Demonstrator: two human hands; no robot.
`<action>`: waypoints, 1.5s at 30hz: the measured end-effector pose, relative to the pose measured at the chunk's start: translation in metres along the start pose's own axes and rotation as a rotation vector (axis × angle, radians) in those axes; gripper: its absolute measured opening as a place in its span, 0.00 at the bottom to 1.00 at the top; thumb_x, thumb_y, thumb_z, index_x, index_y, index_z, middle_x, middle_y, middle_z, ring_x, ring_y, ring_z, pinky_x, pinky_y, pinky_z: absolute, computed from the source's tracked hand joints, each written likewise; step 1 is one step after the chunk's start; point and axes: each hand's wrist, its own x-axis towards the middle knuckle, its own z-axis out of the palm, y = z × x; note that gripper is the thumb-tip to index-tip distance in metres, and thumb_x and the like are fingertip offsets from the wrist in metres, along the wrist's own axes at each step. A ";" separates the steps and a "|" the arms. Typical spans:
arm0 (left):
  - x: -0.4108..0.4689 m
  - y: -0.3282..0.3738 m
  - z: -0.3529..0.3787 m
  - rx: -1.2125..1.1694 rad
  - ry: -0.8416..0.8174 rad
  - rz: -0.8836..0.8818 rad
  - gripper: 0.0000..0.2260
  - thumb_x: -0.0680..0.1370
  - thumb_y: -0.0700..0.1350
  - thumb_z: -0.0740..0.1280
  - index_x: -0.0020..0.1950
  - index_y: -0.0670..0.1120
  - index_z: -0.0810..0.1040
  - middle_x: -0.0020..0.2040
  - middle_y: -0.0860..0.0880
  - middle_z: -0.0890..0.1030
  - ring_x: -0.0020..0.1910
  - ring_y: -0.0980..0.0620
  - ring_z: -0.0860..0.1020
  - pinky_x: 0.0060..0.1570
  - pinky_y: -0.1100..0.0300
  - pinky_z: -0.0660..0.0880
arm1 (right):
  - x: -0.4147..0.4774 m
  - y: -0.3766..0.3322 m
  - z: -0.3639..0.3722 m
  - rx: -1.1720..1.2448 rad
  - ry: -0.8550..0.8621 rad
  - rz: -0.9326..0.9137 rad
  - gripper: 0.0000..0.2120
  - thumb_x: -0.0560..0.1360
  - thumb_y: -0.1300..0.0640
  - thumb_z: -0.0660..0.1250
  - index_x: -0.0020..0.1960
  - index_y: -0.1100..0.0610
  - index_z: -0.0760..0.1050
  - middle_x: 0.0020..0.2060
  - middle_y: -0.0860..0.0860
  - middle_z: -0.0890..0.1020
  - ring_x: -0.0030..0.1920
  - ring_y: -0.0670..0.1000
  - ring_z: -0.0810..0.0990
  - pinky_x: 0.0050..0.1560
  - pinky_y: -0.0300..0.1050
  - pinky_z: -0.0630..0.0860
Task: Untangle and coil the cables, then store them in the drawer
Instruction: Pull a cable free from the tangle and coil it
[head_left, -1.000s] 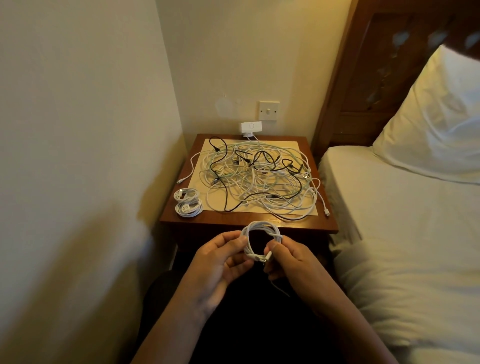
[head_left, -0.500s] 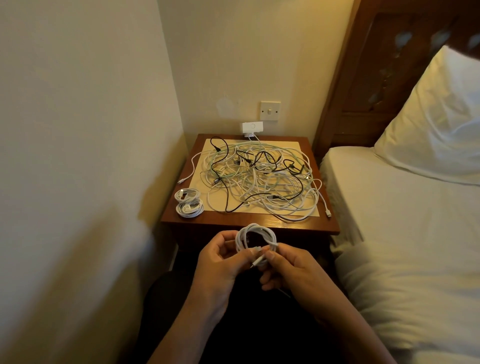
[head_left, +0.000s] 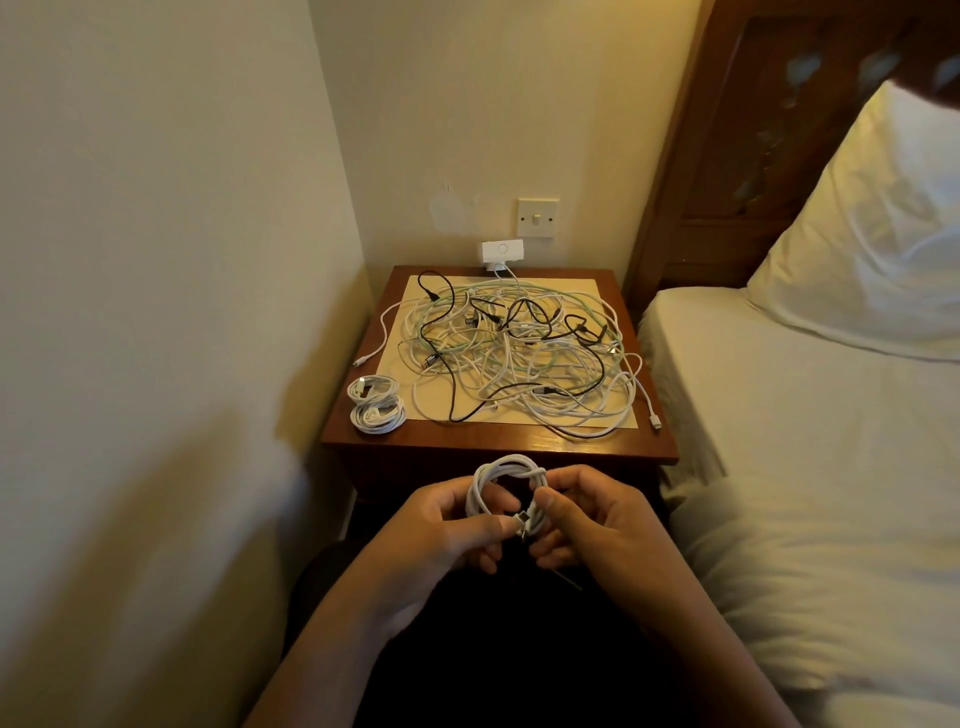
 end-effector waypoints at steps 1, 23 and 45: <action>0.000 -0.001 -0.001 -0.027 0.001 0.001 0.10 0.75 0.38 0.73 0.56 0.40 0.83 0.43 0.46 0.82 0.41 0.50 0.79 0.43 0.58 0.78 | 0.001 0.000 -0.001 -0.007 -0.003 -0.004 0.09 0.80 0.52 0.68 0.59 0.52 0.79 0.44 0.54 0.87 0.43 0.55 0.87 0.47 0.50 0.85; 0.009 -0.012 0.009 0.040 0.171 0.159 0.07 0.82 0.47 0.68 0.57 0.53 0.84 0.45 0.44 0.84 0.46 0.47 0.84 0.48 0.50 0.84 | 0.006 -0.004 -0.002 -0.091 0.015 -0.039 0.10 0.79 0.58 0.71 0.58 0.49 0.80 0.46 0.49 0.87 0.46 0.50 0.87 0.48 0.48 0.84; 0.002 -0.006 -0.007 -0.372 0.044 0.068 0.20 0.71 0.41 0.73 0.62 0.42 0.79 0.43 0.42 0.81 0.42 0.47 0.82 0.43 0.52 0.80 | 0.000 -0.009 0.007 -0.048 -0.052 0.039 0.07 0.80 0.57 0.67 0.54 0.53 0.83 0.46 0.52 0.86 0.47 0.50 0.86 0.50 0.45 0.83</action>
